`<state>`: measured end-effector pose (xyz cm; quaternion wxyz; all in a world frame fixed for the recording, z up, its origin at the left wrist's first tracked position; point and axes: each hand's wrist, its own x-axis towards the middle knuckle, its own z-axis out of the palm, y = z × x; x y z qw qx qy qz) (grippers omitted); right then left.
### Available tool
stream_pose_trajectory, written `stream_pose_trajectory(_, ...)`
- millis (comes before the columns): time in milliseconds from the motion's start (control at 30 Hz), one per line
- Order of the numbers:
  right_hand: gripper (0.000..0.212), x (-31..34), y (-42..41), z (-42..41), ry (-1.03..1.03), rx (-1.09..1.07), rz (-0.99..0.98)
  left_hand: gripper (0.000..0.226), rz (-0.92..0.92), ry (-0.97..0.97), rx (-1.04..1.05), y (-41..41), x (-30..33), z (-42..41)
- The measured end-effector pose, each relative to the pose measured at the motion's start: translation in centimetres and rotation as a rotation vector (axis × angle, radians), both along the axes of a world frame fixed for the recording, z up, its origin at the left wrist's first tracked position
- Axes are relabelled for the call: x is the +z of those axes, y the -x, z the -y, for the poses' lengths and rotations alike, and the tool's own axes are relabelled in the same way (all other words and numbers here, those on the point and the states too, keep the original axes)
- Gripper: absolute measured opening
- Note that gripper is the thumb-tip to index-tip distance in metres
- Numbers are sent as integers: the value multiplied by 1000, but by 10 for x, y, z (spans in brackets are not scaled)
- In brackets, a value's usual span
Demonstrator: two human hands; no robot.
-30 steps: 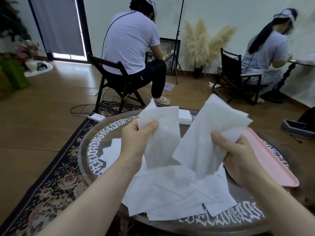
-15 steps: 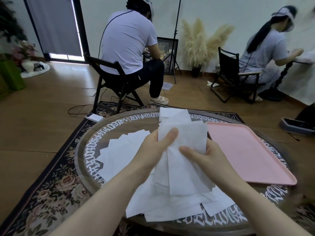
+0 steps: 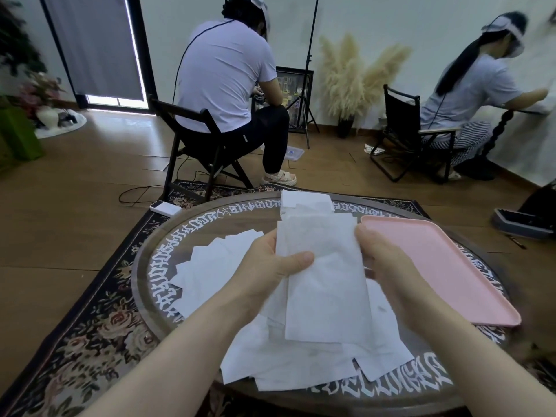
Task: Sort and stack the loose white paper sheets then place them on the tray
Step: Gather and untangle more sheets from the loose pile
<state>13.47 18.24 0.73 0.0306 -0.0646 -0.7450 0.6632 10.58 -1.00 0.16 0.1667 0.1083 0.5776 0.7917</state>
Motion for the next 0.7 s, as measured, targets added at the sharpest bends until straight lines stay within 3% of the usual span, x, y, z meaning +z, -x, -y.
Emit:
stream_pose_trajectory(67, 61, 0, 1, 0, 92, 125, 186, 26, 49, -33, 0, 1, 1, 0)
stream_pose_trajectory(133, 65, 0, 0, 1, 190, 128, 266, 27, 98, -74, 15, 3, 2, 1)
stream_pose_trajectory(267, 27, -3, -3, -1, 212, 189, 186, 27, 182, -94, 41, 6, 3, 3)
stream_pose_trajectory(467, 14, -2, -5, -2, 119, -61, -55, 22, 425, -7, 17, 3, -8, 5)
stream_pose_trajectory(567, 21, 0, -4, -3, 140, -101, -47, 26, 380, 63, 58, 3, -9, 4)
stream_pose_trajectory(700, 41, 3, -2, -5, 254, -48, 119, 31, 148, 171, 85, 3, -2, 6)
